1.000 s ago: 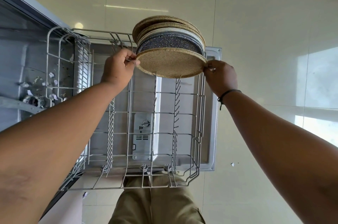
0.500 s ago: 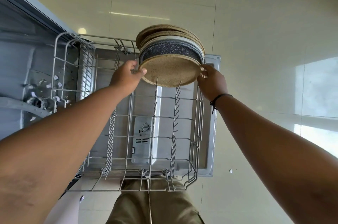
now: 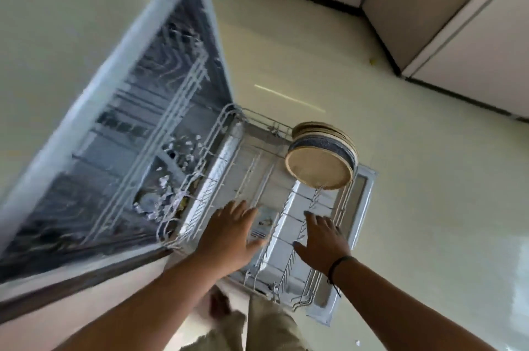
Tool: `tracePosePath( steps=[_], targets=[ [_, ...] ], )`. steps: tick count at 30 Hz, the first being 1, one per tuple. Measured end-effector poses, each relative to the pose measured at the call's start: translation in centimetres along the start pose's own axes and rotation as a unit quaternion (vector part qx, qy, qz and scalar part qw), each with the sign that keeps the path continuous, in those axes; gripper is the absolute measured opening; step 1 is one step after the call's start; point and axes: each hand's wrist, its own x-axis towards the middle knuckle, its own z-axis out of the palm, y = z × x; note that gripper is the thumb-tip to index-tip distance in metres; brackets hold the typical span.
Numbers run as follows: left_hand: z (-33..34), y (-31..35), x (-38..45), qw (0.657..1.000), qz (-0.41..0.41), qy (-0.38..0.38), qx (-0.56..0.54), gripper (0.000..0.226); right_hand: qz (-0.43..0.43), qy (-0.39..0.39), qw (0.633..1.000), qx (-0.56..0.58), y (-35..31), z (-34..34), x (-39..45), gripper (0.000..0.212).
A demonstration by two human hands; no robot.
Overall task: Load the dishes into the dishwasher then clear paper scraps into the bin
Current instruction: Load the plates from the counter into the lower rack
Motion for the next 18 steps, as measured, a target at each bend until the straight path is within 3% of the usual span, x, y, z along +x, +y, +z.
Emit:
tracePosePath(
  steps=[5, 8, 13, 18],
  targets=[
    [-3.4, -1.4, -11.5, 0.993, -0.042, 0.110, -0.003, 0.076, -0.149, 0.052, 0.985, -0.071, -8.4, -3.4, -6.8, 0.081],
    [-4.5, -2.6, -18.7, 0.974, -0.084, 0.209, -0.030, 0.070, -0.248, 0.091, 0.957, -0.118, -14.5, -5.0, -11.3, 0.085],
    [-3.5, -4.3, -33.1, 0.914, -0.166, 0.365, -0.060, 0.063, -0.417, 0.175, 0.872, -0.188, -24.3, -3.2, -20.6, 0.078],
    [1.6, -5.8, -51.2, 0.844, -0.300, 0.443, -0.039, 0.059, -0.561, 0.195, 0.788, -0.160, -34.0, 3.0, -32.6, 0.074]
  ],
)
